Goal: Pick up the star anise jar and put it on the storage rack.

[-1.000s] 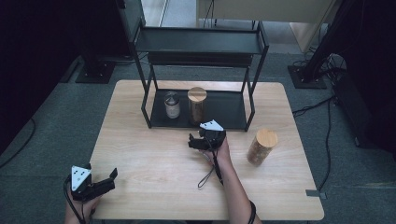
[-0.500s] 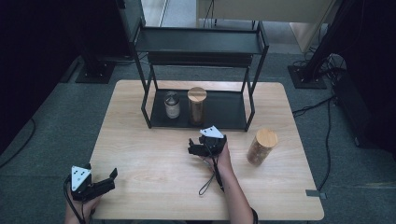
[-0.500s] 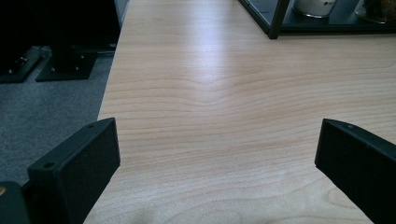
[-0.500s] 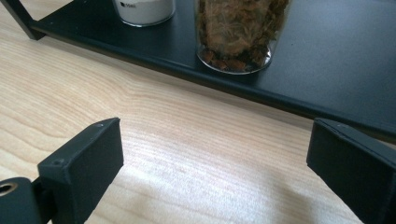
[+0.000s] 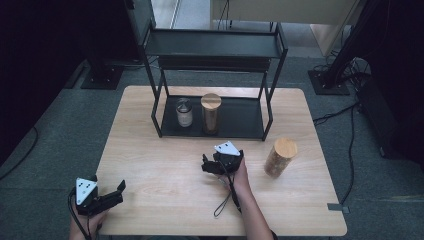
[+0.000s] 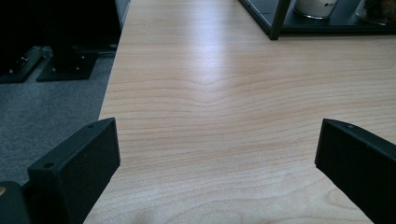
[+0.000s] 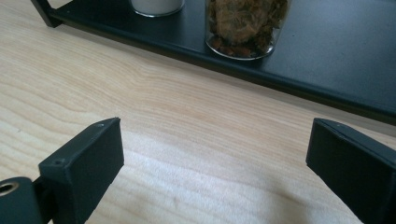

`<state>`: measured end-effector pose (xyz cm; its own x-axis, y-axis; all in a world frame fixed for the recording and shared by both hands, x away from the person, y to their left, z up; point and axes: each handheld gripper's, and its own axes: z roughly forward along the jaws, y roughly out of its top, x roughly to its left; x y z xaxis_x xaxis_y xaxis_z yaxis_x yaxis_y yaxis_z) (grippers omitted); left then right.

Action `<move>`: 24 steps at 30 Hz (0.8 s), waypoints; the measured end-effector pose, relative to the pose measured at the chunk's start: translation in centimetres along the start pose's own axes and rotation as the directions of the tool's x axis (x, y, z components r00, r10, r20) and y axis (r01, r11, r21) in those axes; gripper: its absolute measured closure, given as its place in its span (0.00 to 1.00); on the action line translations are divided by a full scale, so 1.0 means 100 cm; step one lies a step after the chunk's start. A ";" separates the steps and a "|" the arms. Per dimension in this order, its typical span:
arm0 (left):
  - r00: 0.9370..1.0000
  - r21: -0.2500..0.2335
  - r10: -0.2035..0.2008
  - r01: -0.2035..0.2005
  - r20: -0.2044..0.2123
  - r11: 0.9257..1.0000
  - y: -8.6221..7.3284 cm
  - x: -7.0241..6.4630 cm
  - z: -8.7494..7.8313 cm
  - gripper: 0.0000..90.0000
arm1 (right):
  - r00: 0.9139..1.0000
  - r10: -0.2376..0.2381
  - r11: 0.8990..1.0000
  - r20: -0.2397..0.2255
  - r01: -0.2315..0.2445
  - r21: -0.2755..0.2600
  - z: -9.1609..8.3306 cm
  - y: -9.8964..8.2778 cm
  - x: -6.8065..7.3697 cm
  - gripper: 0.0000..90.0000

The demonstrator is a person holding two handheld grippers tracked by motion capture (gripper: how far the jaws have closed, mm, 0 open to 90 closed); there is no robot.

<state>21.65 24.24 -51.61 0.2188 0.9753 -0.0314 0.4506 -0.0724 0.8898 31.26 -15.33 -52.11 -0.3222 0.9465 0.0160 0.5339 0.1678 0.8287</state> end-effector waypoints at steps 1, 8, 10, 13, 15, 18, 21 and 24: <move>1.000 0.000 0.000 0.000 0.000 1.000 0.000 0.000 0.000 0.00 | 1.000 -0.002 1.000 0.001 0.002 -0.001 -0.001 -0.001 0.000 0.04; 1.000 0.000 0.001 -0.001 0.001 1.000 0.000 0.000 0.000 0.00 | 1.000 -0.010 1.000 0.003 0.010 -0.002 -0.008 -0.006 0.003 0.04; 1.000 0.001 0.002 -0.002 0.001 1.000 0.000 0.000 0.000 0.00 | 1.000 -0.013 1.000 0.002 0.013 -0.006 -0.012 -0.008 0.004 0.04; 1.000 0.002 0.003 -0.003 0.002 1.000 0.000 0.000 0.000 0.00 | 1.000 -0.017 1.000 0.002 0.017 -0.006 -0.016 -0.011 0.006 0.04; 1.000 0.002 0.003 -0.003 0.001 1.000 0.000 0.000 0.000 0.00 | 1.000 -0.023 1.000 -0.001 0.023 -0.005 -0.019 -0.013 0.007 0.05; 1.000 0.001 0.001 -0.001 0.001 1.000 0.000 0.000 0.000 0.00 | 1.000 -0.028 1.000 -0.004 0.028 -0.006 -0.024 -0.016 0.008 0.05; 1.000 0.001 0.001 -0.001 0.001 1.000 0.000 0.000 0.000 0.00 | 1.000 -0.029 1.000 -0.007 0.029 -0.004 -0.028 -0.019 0.008 0.04; 1.000 0.002 0.002 -0.002 0.001 1.000 0.000 0.000 0.000 0.00 | 0.999 -0.035 0.999 -0.007 0.035 -0.004 -0.032 -0.022 0.009 0.04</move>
<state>21.67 24.24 -51.61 0.2207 0.9749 -0.0304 0.4523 -0.0747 0.8887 27.29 -15.70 -52.11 -0.3463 0.9381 -0.0091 0.5189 0.1997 0.8311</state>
